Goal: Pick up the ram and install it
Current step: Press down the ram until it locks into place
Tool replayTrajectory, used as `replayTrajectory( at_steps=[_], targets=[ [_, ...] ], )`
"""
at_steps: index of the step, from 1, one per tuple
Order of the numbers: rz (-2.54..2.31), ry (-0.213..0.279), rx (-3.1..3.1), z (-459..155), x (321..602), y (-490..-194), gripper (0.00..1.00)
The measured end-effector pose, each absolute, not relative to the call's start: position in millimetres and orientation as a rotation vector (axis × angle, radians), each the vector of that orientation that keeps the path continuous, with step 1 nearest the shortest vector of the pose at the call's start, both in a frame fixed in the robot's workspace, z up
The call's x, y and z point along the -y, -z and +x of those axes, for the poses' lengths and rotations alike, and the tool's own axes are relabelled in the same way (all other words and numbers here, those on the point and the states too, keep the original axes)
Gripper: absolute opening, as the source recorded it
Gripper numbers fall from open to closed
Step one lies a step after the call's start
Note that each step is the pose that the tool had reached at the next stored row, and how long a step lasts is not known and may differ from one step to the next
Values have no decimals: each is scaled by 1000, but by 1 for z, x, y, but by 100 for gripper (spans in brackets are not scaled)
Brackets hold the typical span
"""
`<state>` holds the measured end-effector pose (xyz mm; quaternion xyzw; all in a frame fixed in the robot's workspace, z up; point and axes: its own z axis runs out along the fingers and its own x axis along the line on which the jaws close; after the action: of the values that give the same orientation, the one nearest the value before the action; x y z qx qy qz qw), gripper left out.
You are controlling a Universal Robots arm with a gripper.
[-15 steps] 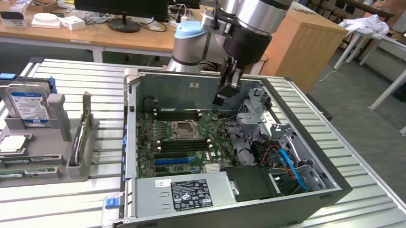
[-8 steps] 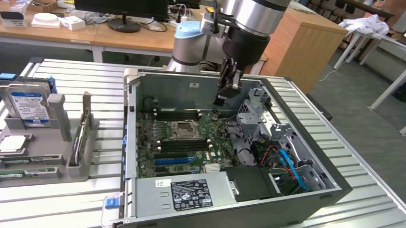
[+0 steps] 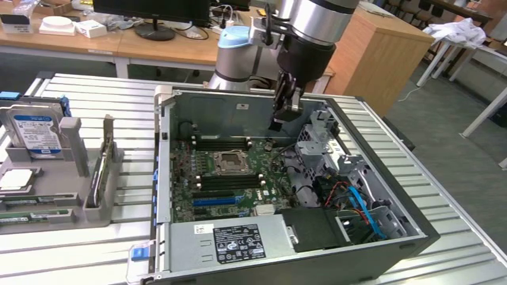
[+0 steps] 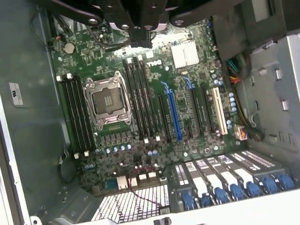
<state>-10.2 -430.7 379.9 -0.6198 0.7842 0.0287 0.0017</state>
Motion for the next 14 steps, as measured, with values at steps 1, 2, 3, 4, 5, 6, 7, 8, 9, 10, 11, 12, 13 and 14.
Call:
replayTrajectory(
  at_steps=[1, 2, 3, 4, 5, 6, 7, 8, 9, 10, 11, 12, 13, 14],
  targets=[
    [-1948, -87, -2455, -10, 430, -379, 10],
    [-1952, -84, -2449, -10, 429, -379, 10],
    [-1956, -82, -2443, -10, 428, -378, 10],
    [-1963, -82, -2437, -10, 427, -377, 10],
    [-1969, -83, -2431, -10, 426, -375, 10],
    [-1976, -83, -2425, -10, 425, -374, 10],
    [-1982, -84, -2420, -10, 425, -372, 10],
    [-1989, -84, -2414, -10, 424, -371, 10],
    [-1996, -84, -2407, -10, 423, -369, 10],
    [-2004, -85, -2401, -10, 423, -367, 10],
    [-2011, -86, -2394, -10, 422, -366, 10],
    [-2017, -87, -2388, -10, 422, -365, 10],
    [-2024, -88, -2382, -10, 422, -363, 10],
    [-2031, -89, -2375, -10, 422, -362, 10]
  ],
)
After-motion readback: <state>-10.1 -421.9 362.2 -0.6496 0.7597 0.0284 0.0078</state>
